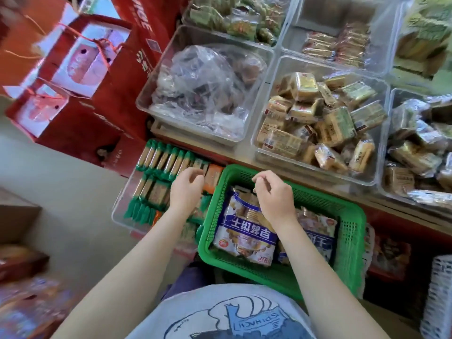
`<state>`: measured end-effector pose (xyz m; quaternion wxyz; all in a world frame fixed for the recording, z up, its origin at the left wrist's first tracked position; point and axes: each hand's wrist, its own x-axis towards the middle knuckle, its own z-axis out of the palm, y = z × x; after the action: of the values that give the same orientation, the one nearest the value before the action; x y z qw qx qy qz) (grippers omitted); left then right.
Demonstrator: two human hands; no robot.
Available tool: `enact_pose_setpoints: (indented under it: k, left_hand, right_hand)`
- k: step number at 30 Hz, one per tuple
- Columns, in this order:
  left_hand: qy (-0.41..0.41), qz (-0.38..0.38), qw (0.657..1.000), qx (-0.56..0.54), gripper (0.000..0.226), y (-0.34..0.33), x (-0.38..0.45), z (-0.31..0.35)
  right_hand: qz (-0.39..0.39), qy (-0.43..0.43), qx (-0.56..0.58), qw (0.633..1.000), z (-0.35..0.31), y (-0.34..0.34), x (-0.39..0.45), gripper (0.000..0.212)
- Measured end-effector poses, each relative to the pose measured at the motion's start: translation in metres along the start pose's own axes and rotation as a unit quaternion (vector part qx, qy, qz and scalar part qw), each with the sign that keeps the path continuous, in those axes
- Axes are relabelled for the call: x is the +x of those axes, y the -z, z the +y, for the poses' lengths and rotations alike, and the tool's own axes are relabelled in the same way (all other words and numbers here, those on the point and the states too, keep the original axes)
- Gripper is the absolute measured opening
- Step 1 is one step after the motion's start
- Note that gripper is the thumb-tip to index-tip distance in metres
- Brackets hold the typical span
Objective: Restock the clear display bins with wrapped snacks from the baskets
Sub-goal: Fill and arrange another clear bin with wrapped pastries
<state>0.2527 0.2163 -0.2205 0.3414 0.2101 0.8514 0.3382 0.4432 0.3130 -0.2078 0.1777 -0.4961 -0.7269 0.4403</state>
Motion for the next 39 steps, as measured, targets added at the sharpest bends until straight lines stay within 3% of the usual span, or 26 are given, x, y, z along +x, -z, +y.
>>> enact_pose_setpoints:
  k: [3, 5, 9, 14, 19, 23, 25, 29, 33, 35, 37, 39]
  left_hand:
    - [0.130, 0.007, 0.990, 0.056, 0.035, 0.020, 0.002, -0.065]
    - [0.161, -0.024, 0.980, 0.110, 0.036, 0.025, 0.004, -0.101]
    - [0.171, -0.127, 0.948, 0.238, 0.034, 0.017, 0.008, -0.151]
    - [0.106, -0.211, 0.878, 0.416, 0.059, -0.006, 0.004, -0.167]
    - [0.147, -0.234, 0.857, 0.434, 0.071, -0.011, 0.006, -0.166]
    - [0.194, -0.168, 0.918, 0.302, 0.046, 0.002, 0.009, -0.167]
    - [0.203, -0.123, 0.950, 0.203, 0.045, 0.015, 0.006, -0.158]
    - [0.126, -0.090, 0.987, 0.033, 0.035, 0.048, -0.001, -0.120]
    - [0.064, -0.117, 0.978, -0.159, 0.020, 0.065, -0.007, -0.060]
    - [0.025, -0.147, 0.970, -0.193, 0.020, 0.062, -0.007, -0.027]
    - [-0.022, -0.188, 0.959, -0.211, 0.020, 0.055, -0.004, 0.007]
    - [-0.065, -0.190, 0.960, -0.195, 0.018, 0.043, 0.004, 0.038]
  right_hand:
    - [-0.089, -0.071, 0.005, 0.994, 0.015, -0.046, -0.010, 0.023]
    - [-0.121, -0.102, 0.007, 0.987, 0.022, -0.071, -0.019, 0.023]
    - [-0.158, -0.129, -0.004, 0.979, 0.027, -0.108, -0.040, 0.023]
    - [-0.183, -0.146, -0.025, 0.972, 0.029, -0.124, -0.051, 0.021]
    - [-0.182, -0.147, -0.036, 0.972, 0.022, -0.133, -0.045, 0.021]
    - [-0.172, -0.148, -0.028, 0.973, 0.009, -0.134, -0.036, 0.021]
    - [-0.166, -0.152, -0.014, 0.974, 0.003, -0.132, -0.033, 0.021]
    - [-0.159, -0.169, 0.021, 0.973, -0.010, -0.126, -0.029, 0.020]
    - [-0.123, -0.221, 0.152, 0.955, -0.041, -0.111, -0.019, 0.022]
    - [-0.141, -0.232, 0.235, 0.933, -0.056, -0.093, -0.011, 0.031]
    - [-0.137, -0.210, 0.294, 0.922, -0.068, -0.067, -0.006, 0.024]
    - [-0.093, -0.168, 0.291, 0.937, -0.072, -0.034, 0.004, 0.016]
